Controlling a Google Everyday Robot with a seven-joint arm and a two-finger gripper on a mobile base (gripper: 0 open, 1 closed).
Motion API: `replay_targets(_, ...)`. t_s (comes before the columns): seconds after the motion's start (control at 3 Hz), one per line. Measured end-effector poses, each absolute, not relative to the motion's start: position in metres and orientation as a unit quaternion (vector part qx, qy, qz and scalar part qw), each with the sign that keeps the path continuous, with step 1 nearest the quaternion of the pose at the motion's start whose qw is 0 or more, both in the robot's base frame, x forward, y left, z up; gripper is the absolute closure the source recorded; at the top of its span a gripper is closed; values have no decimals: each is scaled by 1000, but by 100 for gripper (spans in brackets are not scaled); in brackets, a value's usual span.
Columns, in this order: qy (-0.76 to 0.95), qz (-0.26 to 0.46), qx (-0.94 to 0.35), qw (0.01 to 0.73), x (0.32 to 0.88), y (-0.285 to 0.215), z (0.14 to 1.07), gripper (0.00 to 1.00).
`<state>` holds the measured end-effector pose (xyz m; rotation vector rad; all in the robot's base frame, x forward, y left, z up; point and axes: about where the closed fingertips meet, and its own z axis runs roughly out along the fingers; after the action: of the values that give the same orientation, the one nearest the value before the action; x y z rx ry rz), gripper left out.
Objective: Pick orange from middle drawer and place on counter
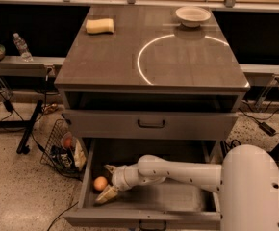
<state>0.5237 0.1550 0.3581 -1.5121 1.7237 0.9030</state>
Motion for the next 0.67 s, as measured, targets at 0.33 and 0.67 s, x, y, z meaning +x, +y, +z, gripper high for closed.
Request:
replay_targets(0.33,662,348,-572,337,521,155,357,42)
replay_targets(0.67,670,337,-564,345,521,145,365,65)
